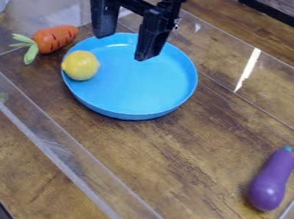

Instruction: Remove the lemon from the blue tray and put it on the table

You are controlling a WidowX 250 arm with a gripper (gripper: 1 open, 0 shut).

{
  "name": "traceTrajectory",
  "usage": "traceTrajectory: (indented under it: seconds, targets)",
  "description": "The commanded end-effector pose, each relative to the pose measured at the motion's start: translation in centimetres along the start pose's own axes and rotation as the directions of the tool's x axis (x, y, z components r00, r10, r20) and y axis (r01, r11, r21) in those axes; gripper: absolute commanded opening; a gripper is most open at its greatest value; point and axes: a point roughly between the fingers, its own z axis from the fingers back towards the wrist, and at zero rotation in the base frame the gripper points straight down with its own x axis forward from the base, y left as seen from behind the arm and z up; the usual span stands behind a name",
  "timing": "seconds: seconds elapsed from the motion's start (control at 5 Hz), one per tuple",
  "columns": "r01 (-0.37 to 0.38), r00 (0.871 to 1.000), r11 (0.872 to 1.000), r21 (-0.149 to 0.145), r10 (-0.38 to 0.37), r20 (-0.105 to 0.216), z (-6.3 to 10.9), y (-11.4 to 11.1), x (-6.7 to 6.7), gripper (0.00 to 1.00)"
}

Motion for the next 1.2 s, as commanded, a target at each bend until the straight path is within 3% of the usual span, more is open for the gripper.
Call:
traceTrajectory:
  seconds: [0.0,0.4,0.6,0.8,1.0]
  targets:
    - [-0.001,1.0,1.0,0.001,0.001,-0.016,-0.2,0.4,0.2,1.0]
    - [-0.011,0.999,1.0,0.023,0.012,-0.039,-2.5,2.6,-0.8,1.0]
    - [0.01,0.999,1.0,0.029,-0.009,-0.047,-2.7,4.0,-1.9,1.0]
    - [0.039,0.998,0.999,0.024,-0.038,-0.042,-2.6,5.7,-2.8,1.0]
    - [0.014,1.0,1.0,-0.011,-0.015,-0.021,-2.8,6.8,-2.7,1.0]
